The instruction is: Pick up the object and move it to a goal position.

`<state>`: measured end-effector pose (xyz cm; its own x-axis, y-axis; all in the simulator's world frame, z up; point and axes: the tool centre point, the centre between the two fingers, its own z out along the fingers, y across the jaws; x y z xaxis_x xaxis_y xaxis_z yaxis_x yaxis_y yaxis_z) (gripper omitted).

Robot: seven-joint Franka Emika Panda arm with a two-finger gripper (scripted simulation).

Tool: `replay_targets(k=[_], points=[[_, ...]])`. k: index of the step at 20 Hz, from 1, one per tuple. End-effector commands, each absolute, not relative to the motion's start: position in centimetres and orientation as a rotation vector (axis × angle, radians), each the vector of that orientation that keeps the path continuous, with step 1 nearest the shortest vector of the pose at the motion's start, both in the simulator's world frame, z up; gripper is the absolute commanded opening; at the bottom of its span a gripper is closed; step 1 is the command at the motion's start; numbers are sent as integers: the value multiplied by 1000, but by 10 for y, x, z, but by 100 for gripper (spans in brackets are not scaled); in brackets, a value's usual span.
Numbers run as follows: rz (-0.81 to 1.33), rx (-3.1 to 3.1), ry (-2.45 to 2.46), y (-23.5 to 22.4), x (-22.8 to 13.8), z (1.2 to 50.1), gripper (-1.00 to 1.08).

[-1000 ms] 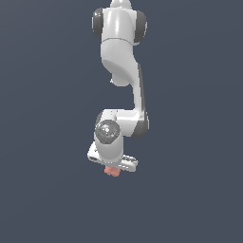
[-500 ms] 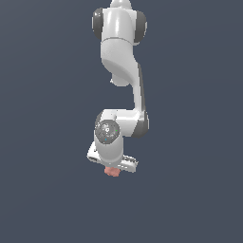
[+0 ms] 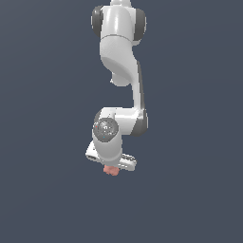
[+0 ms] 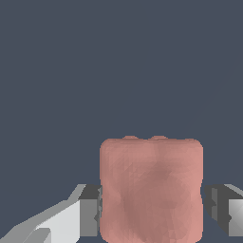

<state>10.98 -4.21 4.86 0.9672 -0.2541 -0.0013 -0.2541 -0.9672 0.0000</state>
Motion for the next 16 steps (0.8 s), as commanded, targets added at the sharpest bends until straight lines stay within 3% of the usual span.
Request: replay_targets(k=[1,16], points=[[0,-3116,403,-47,108,57,-100],[0,-3114,404,-118,73,173,-100]])
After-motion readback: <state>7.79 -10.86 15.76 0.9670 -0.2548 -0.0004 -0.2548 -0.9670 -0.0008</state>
